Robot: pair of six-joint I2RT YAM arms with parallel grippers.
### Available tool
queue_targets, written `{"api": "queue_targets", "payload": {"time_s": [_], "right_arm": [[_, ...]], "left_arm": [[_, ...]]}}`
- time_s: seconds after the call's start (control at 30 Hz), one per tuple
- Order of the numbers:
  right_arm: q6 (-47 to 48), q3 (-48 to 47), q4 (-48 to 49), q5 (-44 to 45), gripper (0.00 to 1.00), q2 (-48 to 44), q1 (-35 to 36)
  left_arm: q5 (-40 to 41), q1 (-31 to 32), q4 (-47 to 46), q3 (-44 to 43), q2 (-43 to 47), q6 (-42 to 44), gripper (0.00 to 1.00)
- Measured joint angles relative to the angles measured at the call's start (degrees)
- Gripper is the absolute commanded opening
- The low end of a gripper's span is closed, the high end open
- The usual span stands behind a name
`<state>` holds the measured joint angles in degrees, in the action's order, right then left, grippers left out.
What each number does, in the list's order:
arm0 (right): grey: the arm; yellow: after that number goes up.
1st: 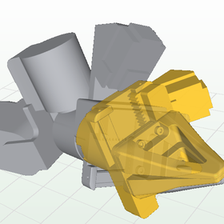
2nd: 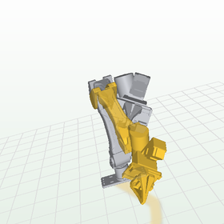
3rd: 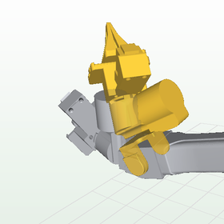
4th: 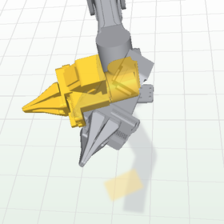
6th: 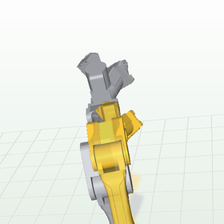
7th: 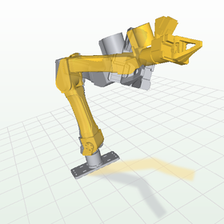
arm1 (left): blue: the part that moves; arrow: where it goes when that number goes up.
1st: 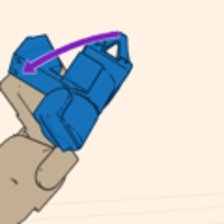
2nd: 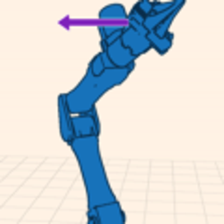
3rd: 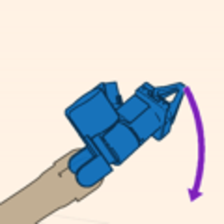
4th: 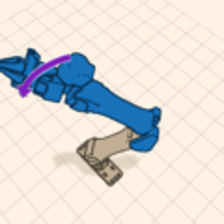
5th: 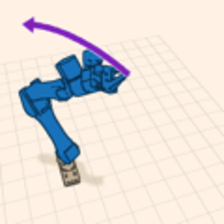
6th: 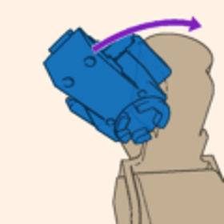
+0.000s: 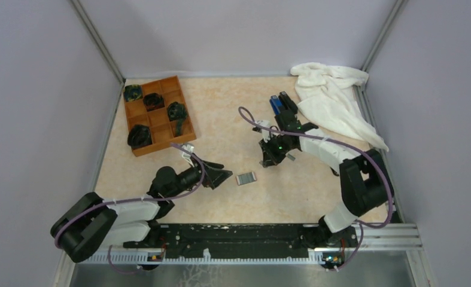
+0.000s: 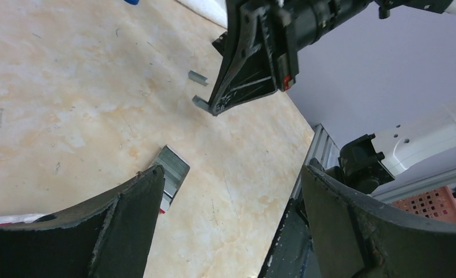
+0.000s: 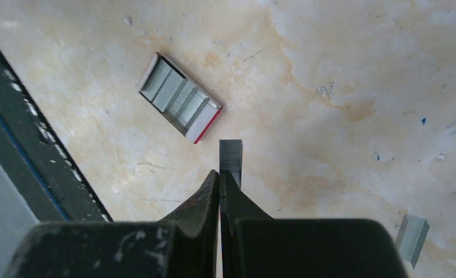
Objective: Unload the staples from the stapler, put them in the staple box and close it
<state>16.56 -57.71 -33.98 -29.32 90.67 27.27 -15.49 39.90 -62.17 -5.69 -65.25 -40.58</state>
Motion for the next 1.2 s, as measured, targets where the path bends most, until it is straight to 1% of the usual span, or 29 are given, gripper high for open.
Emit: {"api": "queue_targets", "payload": {"time_s": [0.1, 0.17, 0.27, 0.4, 0.53, 0.63, 0.73, 0.8, 0.97, 1.13, 1.2], "right_arm": [[-1.55, 0.0, 0.61, -4.72, 0.0, -3.54, -2.29], [-2.82, 0.0, 1.64, -8.22, 0.0, -5.64, -2.6], [-5.03, -0.11, 3.41, -14.34, 0.0, -8.13, -2.69], [-9.73, -0.72, 6.75, -23.52, 0.0, -9.07, -2.99], [-18.49, -0.83, 14.58, -32.41, 0.0, -9.14, -4.74], [-28.37, -0.35, 25.11, -38.05, 0.0, -9.2, -6.43], [-39.23, 2.82, 38.34, -41.57, 0.0, -9.84, -6.99], [-45.48, 5.05, 45.2, -43.58, 0.0, -10.03, -7.04], [-52.26, 6.4, 52.37, -45.75, 0.0, -10.03, -7.04], [-54.29, 6.73, 55.41, -46.75, 0.0, -10.03, -7.04], [-54.62, 6.97, 55.54, -46.95, 0.0, -10.03, -7.04]], "left_arm": [[0.0, 0.66, -2.27, -0.85, -3.37, -1.6, 0.92], [0.07, 0.92, -5.44, -1.9, -6.36, -3.26, 0.92], [0.74, 1.05, -11.91, -3.52, -10.88, -6.29, 0.91], [2.84, 1.16, -20.7, -4.39, -15.19, -10.14, 0.89], [4.42, 1.16, -24.06, -5.14, -16.22, -12.2, 0.89], [4.57, 1.22, -24.39, -6.93, -16.13, -12.44, 0.88], [4.57, 1.38, -24.44, -8.7, -15.93, -12.37, 0.85], [4.44, 1.64, -24.46, -9.86, -15.93, -12.33, 0.81], [3.91, 2.03, -24.61, -12.2, -16.94, -12.44, 0.74], [3.37, 2.25, -24.68, -13.94, -20.65, -13.33, 0.66], [3.21, 2.36, -24.68, -14.84, -21.99, -13.88, 0.65]]}}
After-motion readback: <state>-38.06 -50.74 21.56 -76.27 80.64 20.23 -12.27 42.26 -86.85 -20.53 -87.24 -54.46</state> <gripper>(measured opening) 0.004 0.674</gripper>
